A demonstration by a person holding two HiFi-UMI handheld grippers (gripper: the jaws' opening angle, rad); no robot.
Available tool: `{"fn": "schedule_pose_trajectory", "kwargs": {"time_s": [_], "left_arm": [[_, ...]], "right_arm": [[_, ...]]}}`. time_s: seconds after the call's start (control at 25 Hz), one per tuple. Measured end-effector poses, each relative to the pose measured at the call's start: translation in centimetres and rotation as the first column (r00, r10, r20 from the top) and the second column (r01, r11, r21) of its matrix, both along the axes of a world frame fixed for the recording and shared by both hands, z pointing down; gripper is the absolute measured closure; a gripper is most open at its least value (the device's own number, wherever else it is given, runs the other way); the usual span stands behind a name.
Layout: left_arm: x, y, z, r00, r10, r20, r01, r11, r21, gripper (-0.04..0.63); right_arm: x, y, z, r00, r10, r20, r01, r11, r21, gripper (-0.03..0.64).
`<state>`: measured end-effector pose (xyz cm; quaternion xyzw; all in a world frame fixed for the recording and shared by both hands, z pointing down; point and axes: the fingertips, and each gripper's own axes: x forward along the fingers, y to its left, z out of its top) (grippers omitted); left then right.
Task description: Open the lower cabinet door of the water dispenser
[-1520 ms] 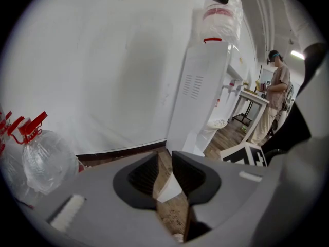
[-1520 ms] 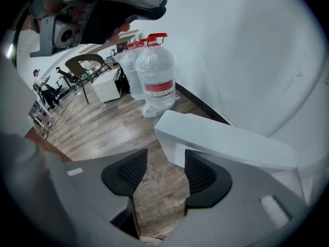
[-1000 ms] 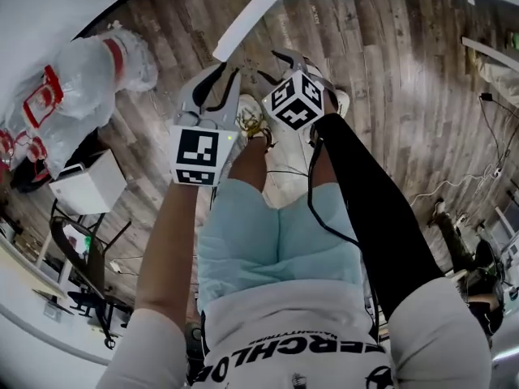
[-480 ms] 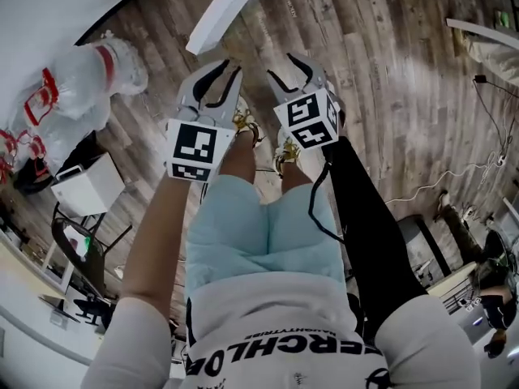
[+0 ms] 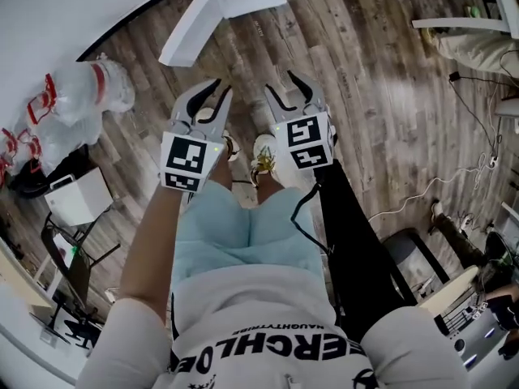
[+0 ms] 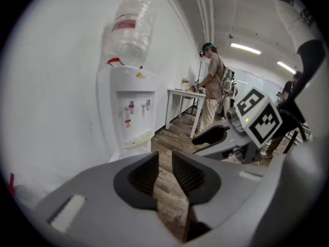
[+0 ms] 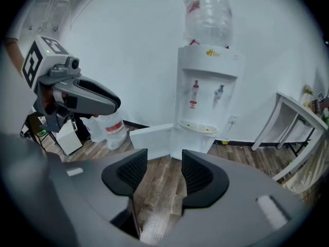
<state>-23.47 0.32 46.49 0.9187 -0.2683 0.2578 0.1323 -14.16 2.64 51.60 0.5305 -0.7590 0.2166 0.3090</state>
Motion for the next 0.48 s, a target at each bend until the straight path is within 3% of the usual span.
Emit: {"fn": "schedule_pose_trajectory", "kwargs": {"time_s": [0.12, 0.48], "left_arm": [[1.3, 1.6, -3.1, 1.0, -0.014, -0.009, 0.014, 0.999, 0.046, 0.5], [3.0, 4.8, -10.5, 1.0, -0.017, -0.012, 0.018, 0.996, 0.09, 0.5]], "right_arm": [[1.9, 1.2, -3.3, 1.0, 0.017, 0.0, -0.017, 0.998, 0.055, 0.411], [4.7, 4.8, -12.9, 0.993, 0.1, 0.064, -0.11, 0.978, 0.176, 0.411]]}}
